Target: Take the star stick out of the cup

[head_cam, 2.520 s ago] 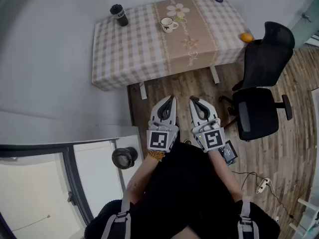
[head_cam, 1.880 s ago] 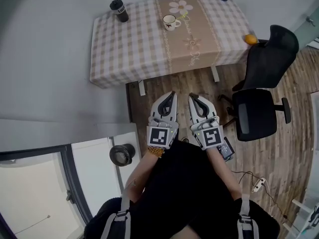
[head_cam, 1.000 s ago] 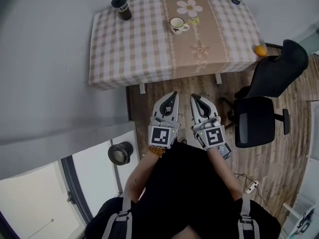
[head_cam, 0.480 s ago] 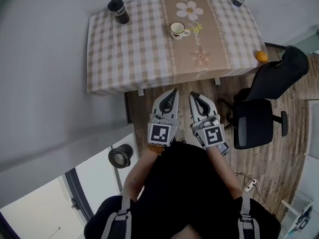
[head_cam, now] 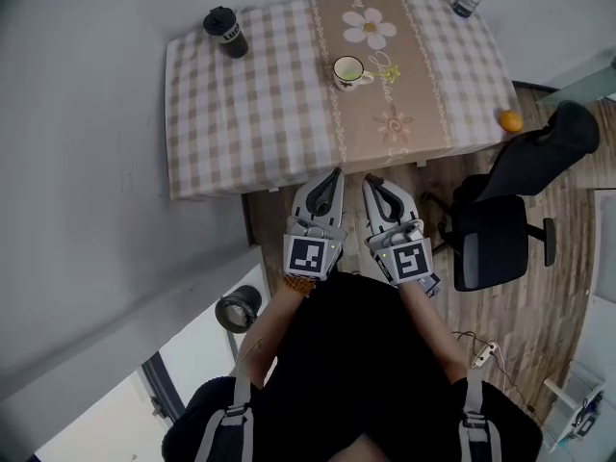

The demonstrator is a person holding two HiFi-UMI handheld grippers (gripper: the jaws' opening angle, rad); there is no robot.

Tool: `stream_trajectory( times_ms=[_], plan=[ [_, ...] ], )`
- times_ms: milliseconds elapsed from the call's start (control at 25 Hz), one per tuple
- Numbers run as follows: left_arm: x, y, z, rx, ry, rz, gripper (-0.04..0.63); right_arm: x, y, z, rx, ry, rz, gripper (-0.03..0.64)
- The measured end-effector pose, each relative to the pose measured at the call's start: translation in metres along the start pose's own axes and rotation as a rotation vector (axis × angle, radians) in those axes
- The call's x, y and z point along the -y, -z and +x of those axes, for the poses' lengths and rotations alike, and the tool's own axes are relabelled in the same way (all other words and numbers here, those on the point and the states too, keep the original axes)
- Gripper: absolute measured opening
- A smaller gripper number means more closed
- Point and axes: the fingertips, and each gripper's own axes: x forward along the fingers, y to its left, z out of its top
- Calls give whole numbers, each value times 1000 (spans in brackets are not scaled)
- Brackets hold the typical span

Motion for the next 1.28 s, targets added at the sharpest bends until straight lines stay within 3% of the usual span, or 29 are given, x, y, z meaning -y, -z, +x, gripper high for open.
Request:
stream_trajectory(
  times_ms=[800, 1280],
  plan=[
    [-110, 4, 53, 6, 3, -25, 5, -2, -2, 120, -9, -8, -39, 6],
    [-135, -14, 73, 58, 17, -30, 5, 7, 3, 144, -22, 21, -48, 6]
  ],
)
